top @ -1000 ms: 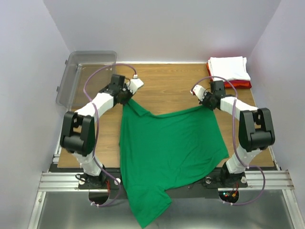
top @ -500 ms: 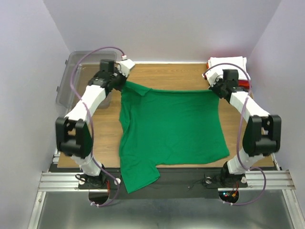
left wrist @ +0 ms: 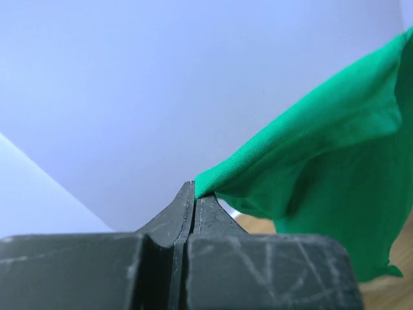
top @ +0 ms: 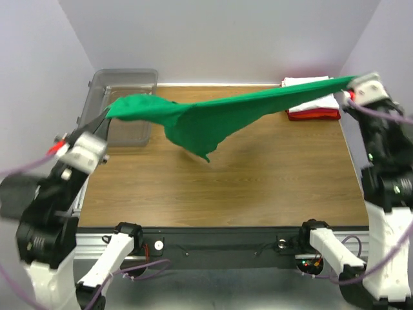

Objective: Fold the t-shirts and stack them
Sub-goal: Flatten the tshirt out

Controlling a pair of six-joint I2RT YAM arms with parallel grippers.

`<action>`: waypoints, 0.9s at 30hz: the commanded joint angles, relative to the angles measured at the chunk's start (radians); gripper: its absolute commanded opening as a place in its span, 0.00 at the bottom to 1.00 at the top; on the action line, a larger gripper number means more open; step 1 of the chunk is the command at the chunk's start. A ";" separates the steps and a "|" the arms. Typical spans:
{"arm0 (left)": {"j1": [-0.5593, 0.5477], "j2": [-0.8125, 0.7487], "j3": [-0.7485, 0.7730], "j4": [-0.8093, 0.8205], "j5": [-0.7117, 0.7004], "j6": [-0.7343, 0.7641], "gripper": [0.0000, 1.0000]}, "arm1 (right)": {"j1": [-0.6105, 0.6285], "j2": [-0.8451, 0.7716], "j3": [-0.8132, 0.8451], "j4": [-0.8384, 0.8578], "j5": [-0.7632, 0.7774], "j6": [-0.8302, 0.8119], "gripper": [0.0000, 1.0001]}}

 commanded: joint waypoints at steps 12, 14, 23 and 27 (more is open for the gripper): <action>0.005 -0.052 0.391 -0.360 -0.064 -0.042 0.00 | -0.003 -0.091 0.264 -0.118 0.122 -0.068 0.01; 0.005 -0.049 0.404 -0.411 -0.059 -0.030 0.00 | -0.004 -0.065 0.240 -0.117 0.093 -0.101 0.01; 0.005 -0.029 0.016 -0.560 -0.040 0.021 0.00 | -0.004 0.140 0.057 -0.102 -0.139 -0.151 0.01; 0.005 0.029 -0.286 -0.436 -0.054 0.017 0.00 | -0.001 0.293 -0.112 -0.071 -0.217 -0.196 0.01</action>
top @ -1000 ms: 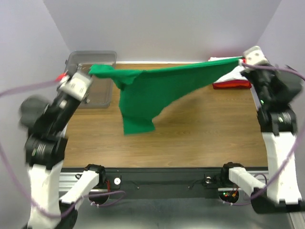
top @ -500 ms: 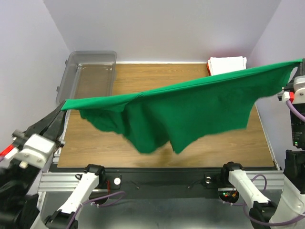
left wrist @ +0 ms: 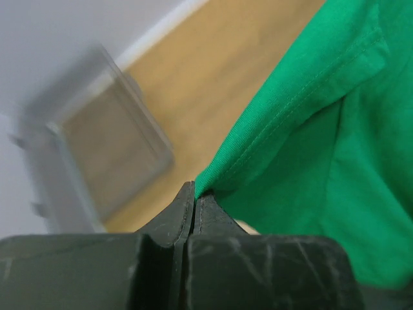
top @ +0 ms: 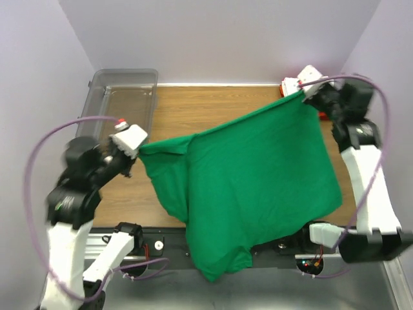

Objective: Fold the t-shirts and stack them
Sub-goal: Flatten the tshirt out

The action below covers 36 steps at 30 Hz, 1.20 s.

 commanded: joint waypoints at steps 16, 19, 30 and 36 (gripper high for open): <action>0.000 0.830 -0.217 0.569 -0.205 -0.088 0.00 | 0.039 0.722 -0.132 0.339 0.041 -0.040 0.01; 0.003 0.970 -0.118 0.580 -0.261 -0.100 0.00 | 0.039 0.791 -0.071 0.351 0.059 -0.040 0.01; 0.001 1.096 -0.019 0.601 -0.250 -0.093 0.00 | 0.036 0.943 0.069 0.352 0.104 -0.033 0.01; 0.001 0.973 -0.061 0.545 -0.209 -0.070 0.00 | 0.020 0.891 0.038 0.352 0.082 -0.027 0.01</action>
